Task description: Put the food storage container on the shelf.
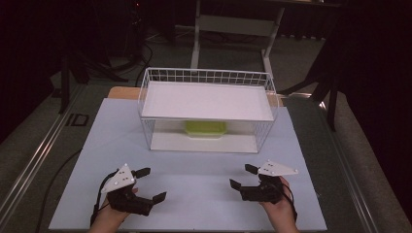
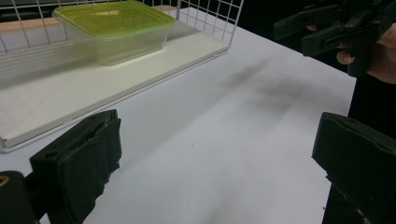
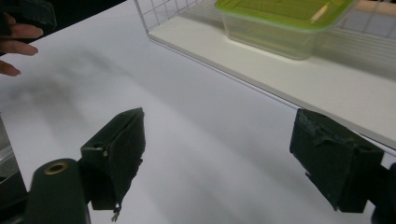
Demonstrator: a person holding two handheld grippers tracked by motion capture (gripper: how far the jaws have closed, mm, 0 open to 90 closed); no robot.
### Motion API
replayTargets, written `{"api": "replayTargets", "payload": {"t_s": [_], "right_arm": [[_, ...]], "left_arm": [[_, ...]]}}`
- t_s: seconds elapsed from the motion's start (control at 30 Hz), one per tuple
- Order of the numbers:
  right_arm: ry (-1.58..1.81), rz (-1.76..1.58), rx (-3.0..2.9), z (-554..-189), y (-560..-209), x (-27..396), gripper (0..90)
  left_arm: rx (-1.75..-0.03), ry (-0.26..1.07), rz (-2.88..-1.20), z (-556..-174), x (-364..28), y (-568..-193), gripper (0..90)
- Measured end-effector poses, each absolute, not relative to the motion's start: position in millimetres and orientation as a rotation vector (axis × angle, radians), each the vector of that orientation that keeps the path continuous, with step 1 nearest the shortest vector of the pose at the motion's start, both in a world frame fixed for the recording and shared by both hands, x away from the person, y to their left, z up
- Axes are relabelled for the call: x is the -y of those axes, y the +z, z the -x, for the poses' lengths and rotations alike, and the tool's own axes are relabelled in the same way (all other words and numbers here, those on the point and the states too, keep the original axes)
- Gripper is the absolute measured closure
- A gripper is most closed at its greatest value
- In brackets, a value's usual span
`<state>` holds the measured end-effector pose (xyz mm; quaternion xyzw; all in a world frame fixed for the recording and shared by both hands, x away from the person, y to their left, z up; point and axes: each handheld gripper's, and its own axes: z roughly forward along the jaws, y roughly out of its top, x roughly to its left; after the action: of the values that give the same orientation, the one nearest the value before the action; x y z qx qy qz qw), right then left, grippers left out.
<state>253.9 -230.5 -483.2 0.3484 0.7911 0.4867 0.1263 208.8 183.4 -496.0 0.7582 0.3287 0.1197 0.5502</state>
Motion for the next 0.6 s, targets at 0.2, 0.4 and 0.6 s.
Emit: {"api": "replayTargets", "payload": {"t_s": [0.2,0.4,0.6], "right_arm": [[1.424,-1.013,-2.29,-247,-484,247,18.1],[1.436,-1.007,-2.296,-248,-493,258,18.1],[1.451,-1.014,-2.291,-252,-501,265,17.9]], "left_arm": [[-0.782,0.281,-1.802,-206,-188,-503,2.2],[-0.792,0.319,-1.826,-206,-188,-508,2.2],[-0.773,0.352,-1.834,-206,-189,-511,2.2]]}}
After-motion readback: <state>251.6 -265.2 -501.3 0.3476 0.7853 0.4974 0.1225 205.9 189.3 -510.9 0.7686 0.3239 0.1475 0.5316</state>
